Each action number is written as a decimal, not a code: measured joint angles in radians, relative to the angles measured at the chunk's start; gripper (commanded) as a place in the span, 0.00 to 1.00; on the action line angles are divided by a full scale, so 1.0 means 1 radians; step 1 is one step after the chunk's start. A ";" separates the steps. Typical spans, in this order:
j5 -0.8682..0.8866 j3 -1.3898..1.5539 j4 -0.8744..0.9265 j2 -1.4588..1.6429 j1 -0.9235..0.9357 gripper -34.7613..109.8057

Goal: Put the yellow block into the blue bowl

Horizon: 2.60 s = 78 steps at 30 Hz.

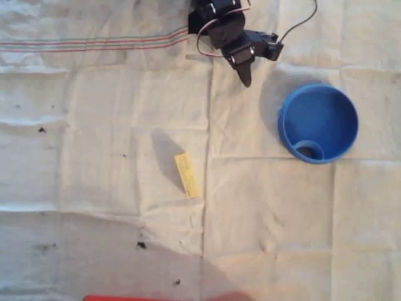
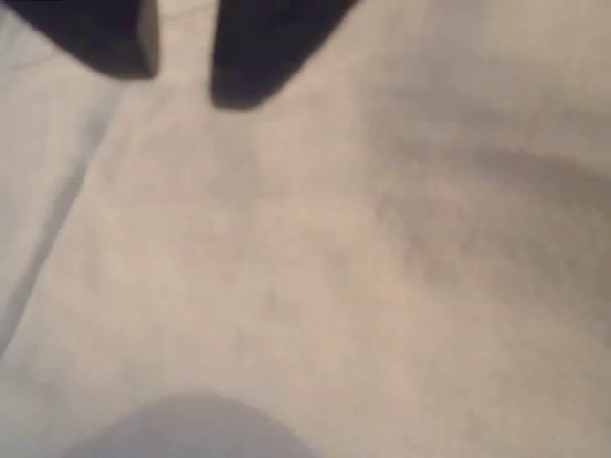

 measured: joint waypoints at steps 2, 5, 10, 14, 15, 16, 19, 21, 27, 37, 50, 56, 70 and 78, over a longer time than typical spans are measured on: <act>0.000 0.000 0.000 0.000 0.000 0.24; 0.000 0.000 0.000 0.000 0.000 0.24; 0.000 -0.003 0.000 0.000 0.000 0.24; 0.000 -0.032 0.000 0.000 0.000 0.24; 0.000 -0.044 0.000 -0.003 0.000 0.24; 0.000 -0.063 0.000 -0.015 0.000 0.24; 0.000 -0.164 0.000 -0.112 0.006 0.24; 0.000 -0.232 0.000 -0.186 0.003 0.24; 0.000 -0.604 0.000 -0.634 0.003 0.24; -0.009 -1.289 0.021 -1.459 0.147 0.24; -0.499 -1.850 0.434 -1.864 0.268 0.24; -0.871 -2.085 0.614 -1.974 0.347 0.24; -1.741 -2.468 0.663 -2.261 0.528 0.27; -1.864 -2.549 0.663 -2.341 0.552 0.42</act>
